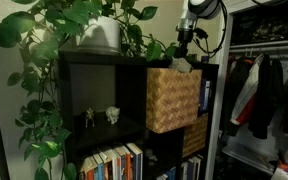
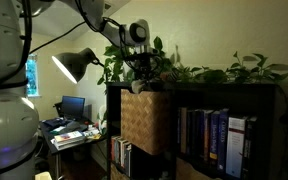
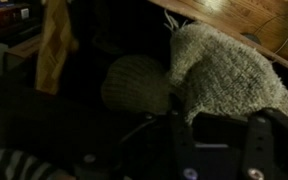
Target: Pull out the middle compartment ,remove some socks and close it
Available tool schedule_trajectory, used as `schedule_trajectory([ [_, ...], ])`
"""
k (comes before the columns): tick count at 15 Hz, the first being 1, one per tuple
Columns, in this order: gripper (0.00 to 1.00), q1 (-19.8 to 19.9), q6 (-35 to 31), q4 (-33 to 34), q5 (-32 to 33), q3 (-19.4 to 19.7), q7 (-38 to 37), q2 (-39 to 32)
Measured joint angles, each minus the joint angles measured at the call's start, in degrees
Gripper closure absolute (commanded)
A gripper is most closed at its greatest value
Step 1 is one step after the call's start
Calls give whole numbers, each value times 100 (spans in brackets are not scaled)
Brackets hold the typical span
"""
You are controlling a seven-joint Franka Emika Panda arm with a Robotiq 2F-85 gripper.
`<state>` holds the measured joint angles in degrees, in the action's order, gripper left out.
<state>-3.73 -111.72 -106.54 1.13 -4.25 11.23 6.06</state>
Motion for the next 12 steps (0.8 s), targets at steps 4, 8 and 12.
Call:
schedule_trajectory([
  [4,97,8,281,317,308,5,-68,124],
  [8,97,33,553,632,707,19,-192,137],
  [12,97,137,746,817,1016,80,-345,144],
])
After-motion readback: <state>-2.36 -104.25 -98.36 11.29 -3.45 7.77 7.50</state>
